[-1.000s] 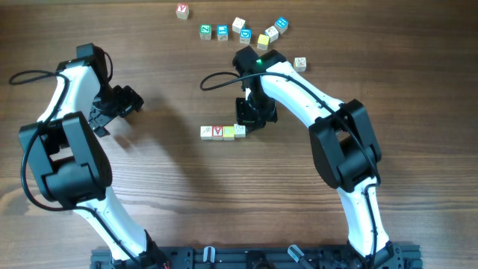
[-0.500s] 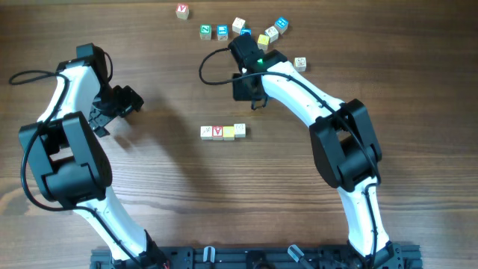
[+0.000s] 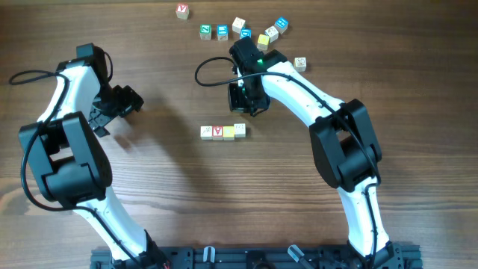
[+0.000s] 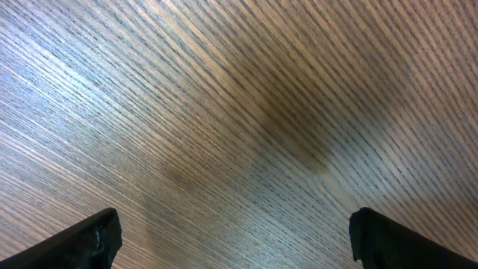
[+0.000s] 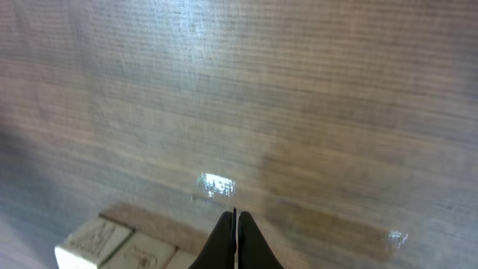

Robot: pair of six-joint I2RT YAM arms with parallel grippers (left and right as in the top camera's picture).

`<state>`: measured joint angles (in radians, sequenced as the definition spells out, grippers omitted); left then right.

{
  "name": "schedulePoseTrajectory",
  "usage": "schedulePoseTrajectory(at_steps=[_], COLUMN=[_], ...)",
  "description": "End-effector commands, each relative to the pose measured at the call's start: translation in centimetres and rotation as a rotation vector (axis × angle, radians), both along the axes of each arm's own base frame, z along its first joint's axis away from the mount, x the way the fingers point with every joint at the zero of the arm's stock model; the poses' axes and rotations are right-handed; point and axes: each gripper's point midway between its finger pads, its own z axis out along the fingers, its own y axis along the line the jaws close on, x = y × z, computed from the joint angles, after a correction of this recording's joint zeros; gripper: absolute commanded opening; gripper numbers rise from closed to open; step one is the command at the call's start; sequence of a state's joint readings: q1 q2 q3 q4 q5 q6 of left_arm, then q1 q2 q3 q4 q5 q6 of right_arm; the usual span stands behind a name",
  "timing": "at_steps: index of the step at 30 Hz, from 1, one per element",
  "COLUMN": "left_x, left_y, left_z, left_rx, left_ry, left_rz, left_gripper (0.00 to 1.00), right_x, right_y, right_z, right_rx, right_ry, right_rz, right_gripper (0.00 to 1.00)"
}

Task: Form a horizontal line
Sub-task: 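Nudge the dove block left against the 'C' block with right gripper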

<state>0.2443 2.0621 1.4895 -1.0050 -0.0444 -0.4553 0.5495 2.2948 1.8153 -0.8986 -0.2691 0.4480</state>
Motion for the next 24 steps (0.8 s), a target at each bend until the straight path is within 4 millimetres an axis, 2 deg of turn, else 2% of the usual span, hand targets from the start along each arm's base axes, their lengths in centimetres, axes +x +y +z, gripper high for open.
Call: schedulePoseTrajectory(at_steps=[1,13,24], left_x=[0.0,0.0,0.0], left_y=[0.3,0.3,0.3], left_z=[0.3,0.3,0.3], left_rx=[0.011,0.011,0.011], left_ry=[-0.006,-0.006,-0.006], left_rz=[0.004,0.004,0.004], left_gripper=[1.00,1.00,1.00], right_x=[-0.8,-3.0,-4.1], right_y=[0.8,-0.5,0.0], right_z=[0.0,-0.4,-0.4], right_rx=[0.026,-0.029,-0.037], right_ry=[0.033,0.125,0.145], right_rz=[0.009,0.008,0.036], right_gripper=[0.04,0.04,0.04])
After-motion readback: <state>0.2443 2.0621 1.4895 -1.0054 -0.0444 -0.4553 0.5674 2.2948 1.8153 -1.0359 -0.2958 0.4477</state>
